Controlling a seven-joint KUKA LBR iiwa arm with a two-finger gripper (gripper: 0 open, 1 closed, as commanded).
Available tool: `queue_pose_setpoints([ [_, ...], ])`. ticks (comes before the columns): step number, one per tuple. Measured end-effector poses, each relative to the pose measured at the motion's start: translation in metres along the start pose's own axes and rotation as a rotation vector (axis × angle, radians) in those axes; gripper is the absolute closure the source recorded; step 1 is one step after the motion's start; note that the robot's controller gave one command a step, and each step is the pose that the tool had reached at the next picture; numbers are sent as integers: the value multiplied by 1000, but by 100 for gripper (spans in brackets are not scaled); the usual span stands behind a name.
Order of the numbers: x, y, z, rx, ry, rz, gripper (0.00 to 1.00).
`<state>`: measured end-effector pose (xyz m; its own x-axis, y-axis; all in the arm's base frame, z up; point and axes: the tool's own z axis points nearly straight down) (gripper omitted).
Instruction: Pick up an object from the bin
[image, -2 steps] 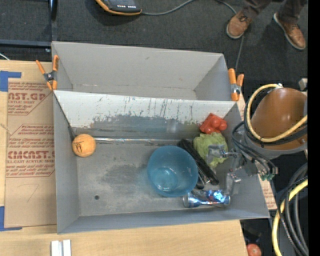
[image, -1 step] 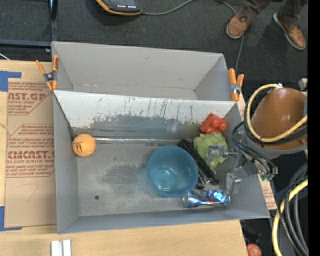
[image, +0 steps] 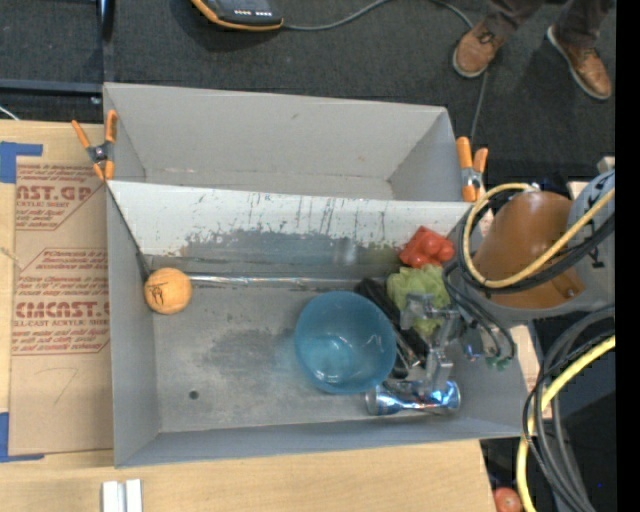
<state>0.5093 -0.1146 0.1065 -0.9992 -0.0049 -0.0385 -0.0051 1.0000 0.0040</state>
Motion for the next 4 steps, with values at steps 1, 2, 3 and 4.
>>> queue_pose_setpoints([
  [1,-7,4,27,2,-2,144,100],
  [2,-7,4,27,2,-2,144,100],
  [3,-3,76,30,11,-26,-265,100],
  [4,-15,36,30,1,-9,427,100],
])
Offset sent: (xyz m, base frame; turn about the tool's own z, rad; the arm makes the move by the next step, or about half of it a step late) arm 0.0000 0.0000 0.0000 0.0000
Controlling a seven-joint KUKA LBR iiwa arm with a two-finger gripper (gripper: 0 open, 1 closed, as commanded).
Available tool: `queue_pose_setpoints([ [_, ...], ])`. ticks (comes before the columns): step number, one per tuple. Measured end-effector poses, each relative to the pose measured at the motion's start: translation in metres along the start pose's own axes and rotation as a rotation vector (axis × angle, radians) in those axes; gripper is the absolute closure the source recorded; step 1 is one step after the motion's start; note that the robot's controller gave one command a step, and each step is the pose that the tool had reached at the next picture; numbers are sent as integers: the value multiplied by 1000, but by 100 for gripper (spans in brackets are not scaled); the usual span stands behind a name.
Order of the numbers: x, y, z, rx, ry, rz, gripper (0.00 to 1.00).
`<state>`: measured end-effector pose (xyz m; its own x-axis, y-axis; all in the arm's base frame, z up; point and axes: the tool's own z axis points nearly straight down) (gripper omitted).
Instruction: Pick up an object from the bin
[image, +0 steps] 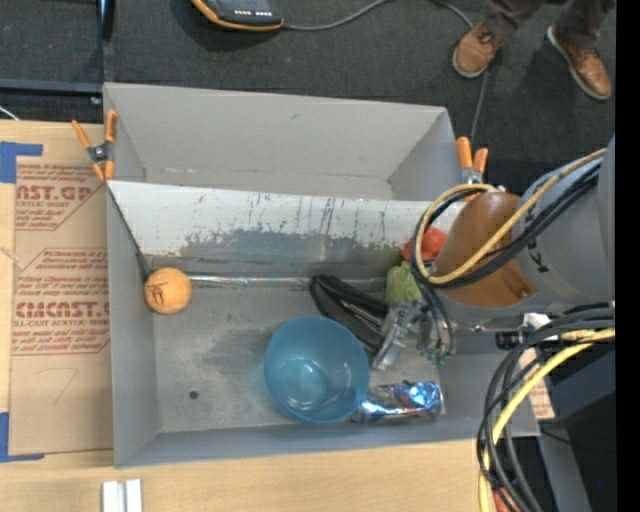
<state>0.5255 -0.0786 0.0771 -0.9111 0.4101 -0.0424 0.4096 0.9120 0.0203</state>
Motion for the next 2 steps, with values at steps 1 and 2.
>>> queue_pose_setpoints([
  [1,0,0,0,0,0,0,100],
  [2,-7,-10,-92,3,11,64,100],
])
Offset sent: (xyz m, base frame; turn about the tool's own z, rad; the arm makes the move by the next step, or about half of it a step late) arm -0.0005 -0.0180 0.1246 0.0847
